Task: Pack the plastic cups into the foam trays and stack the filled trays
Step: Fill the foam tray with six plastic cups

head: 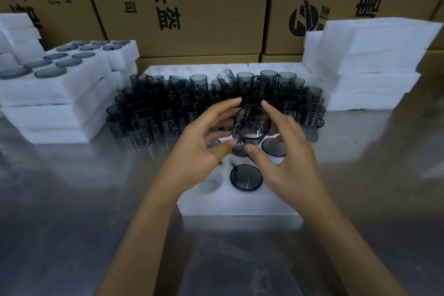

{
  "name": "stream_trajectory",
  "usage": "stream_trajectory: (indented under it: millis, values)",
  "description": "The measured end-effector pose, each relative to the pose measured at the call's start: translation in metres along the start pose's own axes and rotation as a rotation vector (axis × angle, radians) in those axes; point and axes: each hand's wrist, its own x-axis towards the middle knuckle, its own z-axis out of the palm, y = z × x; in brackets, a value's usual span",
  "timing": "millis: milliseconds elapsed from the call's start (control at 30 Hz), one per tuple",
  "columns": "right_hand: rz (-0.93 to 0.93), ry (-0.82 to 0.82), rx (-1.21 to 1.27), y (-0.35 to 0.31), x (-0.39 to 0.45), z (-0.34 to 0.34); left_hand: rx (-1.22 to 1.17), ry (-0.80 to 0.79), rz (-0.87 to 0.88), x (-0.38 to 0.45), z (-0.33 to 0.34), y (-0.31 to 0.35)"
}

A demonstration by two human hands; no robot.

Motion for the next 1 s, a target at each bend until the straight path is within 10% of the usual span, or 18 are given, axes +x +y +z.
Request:
stream_trajectory:
  millis: [467, 1000]
  values:
    - [0.223, -0.091, 0.254, -0.015, -0.008, 0.015, -0.223, -0.010, -0.123, -0.008, -0.030, -0.007]
    - [0.023, -0.302, -0.139, -0.031, -0.025, 0.043, 0.132, -0.024, -0.399, -0.019, -0.068, -0.015]
